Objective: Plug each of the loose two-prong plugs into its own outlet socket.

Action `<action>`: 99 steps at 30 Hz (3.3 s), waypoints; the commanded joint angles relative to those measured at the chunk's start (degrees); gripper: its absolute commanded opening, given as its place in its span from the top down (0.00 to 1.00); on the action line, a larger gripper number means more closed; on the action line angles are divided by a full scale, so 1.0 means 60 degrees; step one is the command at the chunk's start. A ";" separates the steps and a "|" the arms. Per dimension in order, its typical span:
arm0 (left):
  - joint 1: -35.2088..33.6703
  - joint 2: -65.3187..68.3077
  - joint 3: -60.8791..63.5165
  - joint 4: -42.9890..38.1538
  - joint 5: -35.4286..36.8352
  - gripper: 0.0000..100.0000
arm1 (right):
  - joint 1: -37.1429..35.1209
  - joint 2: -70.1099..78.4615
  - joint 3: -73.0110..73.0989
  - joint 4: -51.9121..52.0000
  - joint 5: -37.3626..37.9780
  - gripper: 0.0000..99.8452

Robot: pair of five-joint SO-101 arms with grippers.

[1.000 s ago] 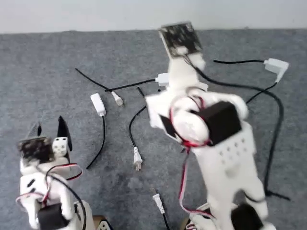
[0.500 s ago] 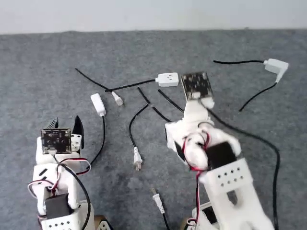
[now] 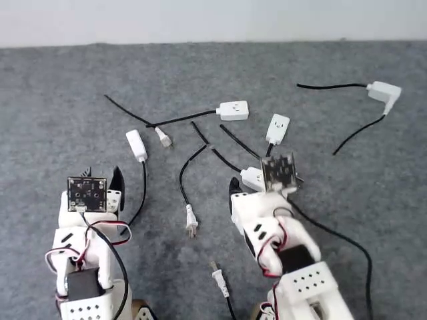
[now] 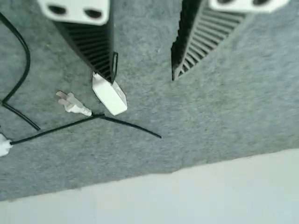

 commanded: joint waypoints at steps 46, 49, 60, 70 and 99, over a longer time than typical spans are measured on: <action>0.0059 0.0147 0.0081 0.0791 -0.0469 0.81 | 0.0271 0.1238 -0.1114 0.1692 0.0147 0.70; 0.0059 0.0147 0.0081 0.0791 -0.0469 0.81 | 0.0286 0.2059 -0.1509 0.1678 0.0147 0.69; 0.0059 0.0147 0.0081 0.0791 -0.0469 0.81 | 0.0711 0.3363 -0.2212 0.1678 0.0088 0.69; 0.0059 0.0147 0.0081 0.0791 -0.0469 0.81 | 0.0711 0.3363 -0.2212 0.1678 0.0117 0.69; -0.0029 0.0791 -0.0388 0.0762 -0.0469 0.81 | 0.0725 0.3392 -0.2212 0.1678 0.0117 0.69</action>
